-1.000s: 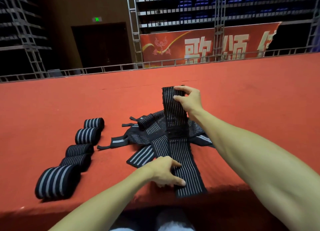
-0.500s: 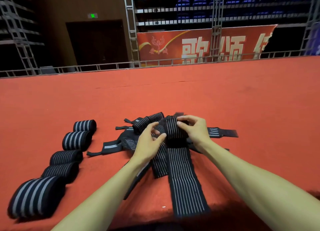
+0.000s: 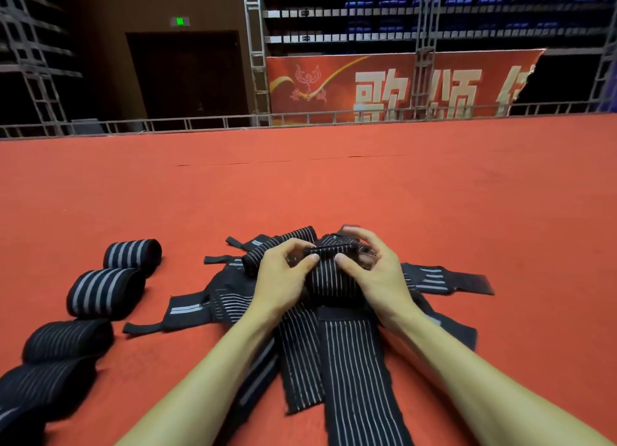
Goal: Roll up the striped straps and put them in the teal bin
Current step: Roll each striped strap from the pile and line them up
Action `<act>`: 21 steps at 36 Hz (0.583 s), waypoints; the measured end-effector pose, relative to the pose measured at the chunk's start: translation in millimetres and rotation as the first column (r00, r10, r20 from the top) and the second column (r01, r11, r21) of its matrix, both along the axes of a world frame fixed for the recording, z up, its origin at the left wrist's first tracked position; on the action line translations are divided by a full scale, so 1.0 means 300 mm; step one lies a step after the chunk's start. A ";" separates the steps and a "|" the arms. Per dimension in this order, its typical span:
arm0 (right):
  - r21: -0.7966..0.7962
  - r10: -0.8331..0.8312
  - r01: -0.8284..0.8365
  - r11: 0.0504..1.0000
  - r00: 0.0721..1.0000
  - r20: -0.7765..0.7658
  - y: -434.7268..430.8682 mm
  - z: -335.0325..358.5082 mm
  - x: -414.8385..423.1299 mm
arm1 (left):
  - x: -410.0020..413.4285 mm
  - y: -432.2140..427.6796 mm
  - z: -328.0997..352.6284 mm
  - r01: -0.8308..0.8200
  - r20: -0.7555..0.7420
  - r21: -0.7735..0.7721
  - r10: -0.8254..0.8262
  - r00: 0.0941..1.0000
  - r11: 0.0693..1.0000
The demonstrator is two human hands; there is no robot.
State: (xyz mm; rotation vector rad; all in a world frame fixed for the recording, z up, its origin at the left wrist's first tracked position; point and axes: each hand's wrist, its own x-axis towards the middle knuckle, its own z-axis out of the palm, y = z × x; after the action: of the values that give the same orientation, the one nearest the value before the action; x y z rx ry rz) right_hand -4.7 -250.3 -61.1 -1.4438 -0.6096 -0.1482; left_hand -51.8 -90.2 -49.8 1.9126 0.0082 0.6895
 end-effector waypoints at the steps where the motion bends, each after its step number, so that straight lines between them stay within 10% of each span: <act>1: -0.012 0.011 -0.011 1.000 1.000 -0.009 0.009 0.002 0.007 | 0.003 0.006 -0.001 0.004 0.013 0.004 -0.004 1.000 1.000; 21: 0.022 0.094 -0.094 0.995 0.996 -0.001 0.002 -0.033 0.012 | -0.028 -0.044 -0.064 0.155 0.090 -0.252 -0.136 0.987 0.955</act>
State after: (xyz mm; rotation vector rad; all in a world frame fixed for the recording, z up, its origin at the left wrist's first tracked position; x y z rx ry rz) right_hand -1.0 -249.9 -70.9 -1.3909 -0.6710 -0.0788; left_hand -60.2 -103.3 -69.0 1.6198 -0.0833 0.6242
